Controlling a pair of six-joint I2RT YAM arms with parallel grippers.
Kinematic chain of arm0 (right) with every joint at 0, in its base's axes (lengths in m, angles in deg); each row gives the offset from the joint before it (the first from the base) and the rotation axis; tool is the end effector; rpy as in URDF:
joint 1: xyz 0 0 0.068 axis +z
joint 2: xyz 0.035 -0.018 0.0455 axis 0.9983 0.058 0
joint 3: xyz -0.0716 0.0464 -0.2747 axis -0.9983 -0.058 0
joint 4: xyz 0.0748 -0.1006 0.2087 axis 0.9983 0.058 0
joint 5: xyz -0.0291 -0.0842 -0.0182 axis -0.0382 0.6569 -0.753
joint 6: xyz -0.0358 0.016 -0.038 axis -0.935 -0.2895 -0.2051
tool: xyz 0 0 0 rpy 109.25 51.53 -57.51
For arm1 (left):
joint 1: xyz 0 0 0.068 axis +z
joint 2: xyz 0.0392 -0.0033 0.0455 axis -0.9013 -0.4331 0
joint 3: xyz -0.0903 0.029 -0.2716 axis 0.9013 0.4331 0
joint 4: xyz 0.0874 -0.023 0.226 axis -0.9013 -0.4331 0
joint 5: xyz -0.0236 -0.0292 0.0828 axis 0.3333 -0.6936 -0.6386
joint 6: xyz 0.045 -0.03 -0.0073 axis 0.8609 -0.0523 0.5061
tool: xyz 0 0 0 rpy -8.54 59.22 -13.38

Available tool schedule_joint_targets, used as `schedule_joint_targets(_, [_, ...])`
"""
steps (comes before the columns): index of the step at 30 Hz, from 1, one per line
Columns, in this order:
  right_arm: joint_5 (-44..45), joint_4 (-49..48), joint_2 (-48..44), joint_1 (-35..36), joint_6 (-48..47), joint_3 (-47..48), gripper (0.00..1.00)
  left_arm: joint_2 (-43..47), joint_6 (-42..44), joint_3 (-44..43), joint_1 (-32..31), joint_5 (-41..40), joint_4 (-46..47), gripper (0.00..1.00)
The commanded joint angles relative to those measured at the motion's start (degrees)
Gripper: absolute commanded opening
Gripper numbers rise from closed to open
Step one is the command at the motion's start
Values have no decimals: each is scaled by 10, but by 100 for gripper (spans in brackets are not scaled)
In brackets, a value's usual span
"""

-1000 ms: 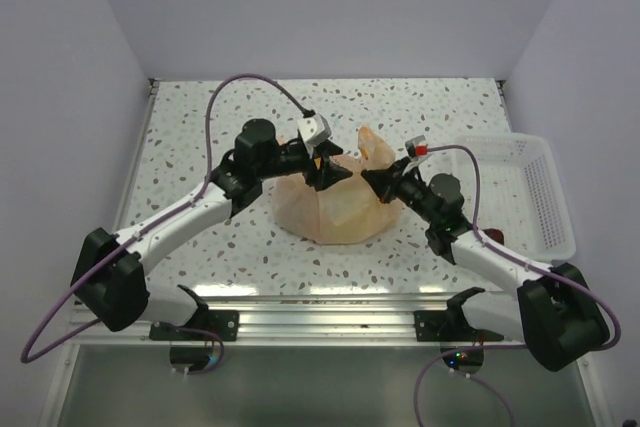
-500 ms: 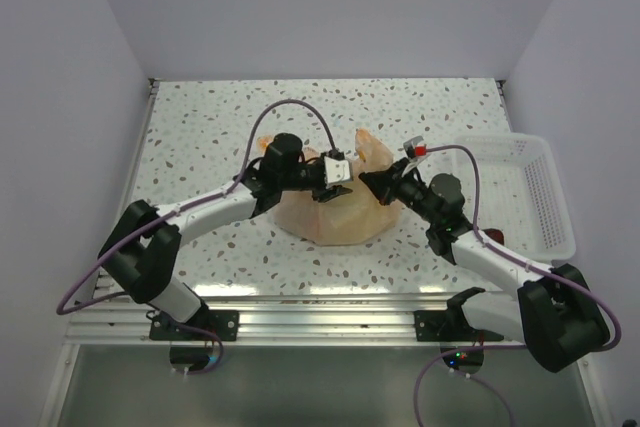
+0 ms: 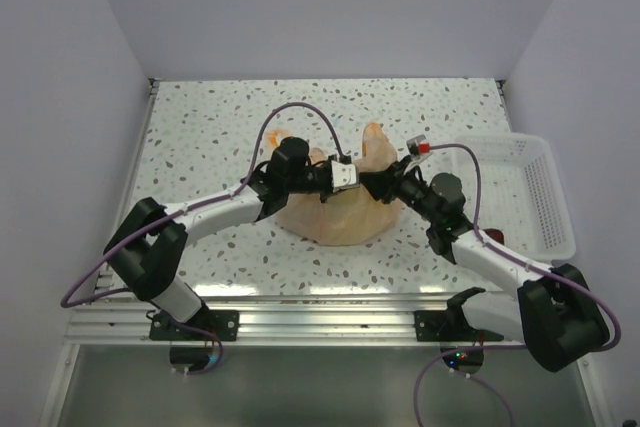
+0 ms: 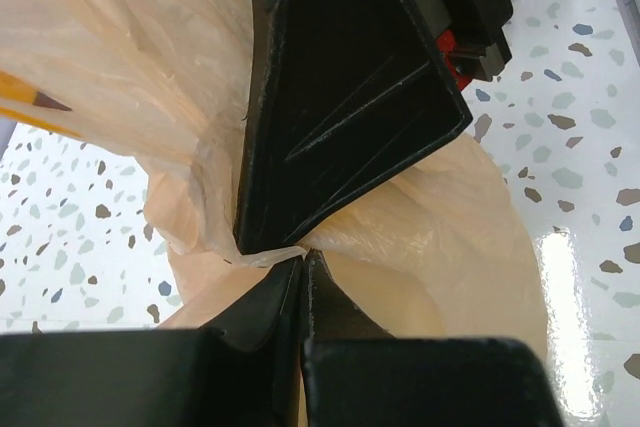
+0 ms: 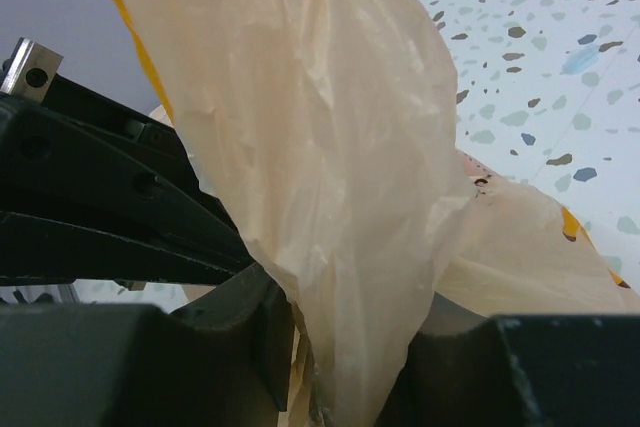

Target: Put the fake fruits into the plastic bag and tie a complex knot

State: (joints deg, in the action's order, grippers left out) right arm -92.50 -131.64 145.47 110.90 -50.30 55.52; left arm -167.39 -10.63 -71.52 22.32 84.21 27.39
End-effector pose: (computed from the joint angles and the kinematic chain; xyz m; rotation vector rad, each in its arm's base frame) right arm 0.1980 0.1033 0.2649 -0.2689 1.6246 0.9644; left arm 0.2398 -0.2446 0.2790 1.3942 1.2879 -0.7638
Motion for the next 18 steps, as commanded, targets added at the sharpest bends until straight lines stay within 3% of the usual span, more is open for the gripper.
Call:
schedule_joint_targets(1, [-9,-28,-1,0,20,24,33,-2,-11,-8,-3,8,48,1])
schedule_joint_targets(11, [-18,-11,-8,0,18,26,53,-1,-20,7,1,19,51,0])
schedule_joint_targets(18, [27,-7,16,1,33,57,56,-3,-35,10,-7,20,82,0])
